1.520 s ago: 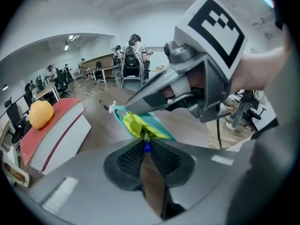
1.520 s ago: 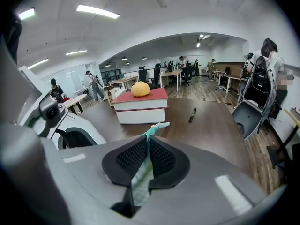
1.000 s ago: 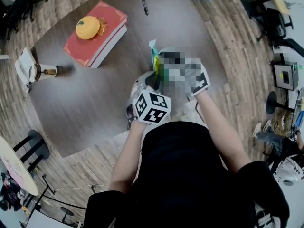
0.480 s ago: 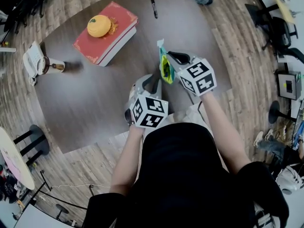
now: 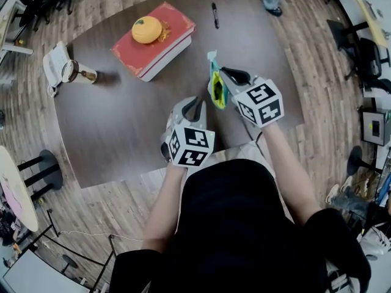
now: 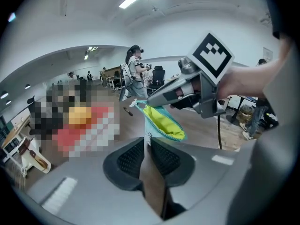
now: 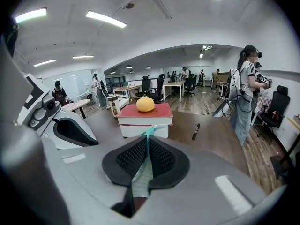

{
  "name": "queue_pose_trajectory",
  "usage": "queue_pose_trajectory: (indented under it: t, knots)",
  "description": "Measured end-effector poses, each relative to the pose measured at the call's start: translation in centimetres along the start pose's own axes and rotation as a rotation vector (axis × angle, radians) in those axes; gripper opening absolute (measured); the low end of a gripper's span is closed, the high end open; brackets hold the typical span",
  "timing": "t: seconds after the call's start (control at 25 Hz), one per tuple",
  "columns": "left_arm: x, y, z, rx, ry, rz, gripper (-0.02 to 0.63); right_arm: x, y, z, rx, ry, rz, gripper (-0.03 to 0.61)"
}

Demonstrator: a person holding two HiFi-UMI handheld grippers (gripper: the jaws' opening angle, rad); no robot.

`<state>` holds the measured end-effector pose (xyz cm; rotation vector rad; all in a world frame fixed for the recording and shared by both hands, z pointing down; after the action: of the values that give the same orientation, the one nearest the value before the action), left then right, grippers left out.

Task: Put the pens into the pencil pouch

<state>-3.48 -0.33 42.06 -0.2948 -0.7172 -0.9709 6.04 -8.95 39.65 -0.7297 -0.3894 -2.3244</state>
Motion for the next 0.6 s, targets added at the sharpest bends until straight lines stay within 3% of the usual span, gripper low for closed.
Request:
queue_pose_trajectory:
  t: [0.6]
  knots:
    - [-4.0, -3.8, -1.9, -0.052, 0.117, -0.086, -0.002, -0.8, -3.4, -4.9, -0.089, 0.102, -0.036, 0.025]
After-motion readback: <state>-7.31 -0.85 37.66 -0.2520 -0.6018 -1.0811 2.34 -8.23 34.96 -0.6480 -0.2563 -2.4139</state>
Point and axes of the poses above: the fingertips, and each gripper's own axes: x forward along the fingers, y to its right, z out of its underside, the point moved 4 cm from there along -x, backward along the fingers, and after that the axes turned 2 degrees about -y, right-handed, at the moved point
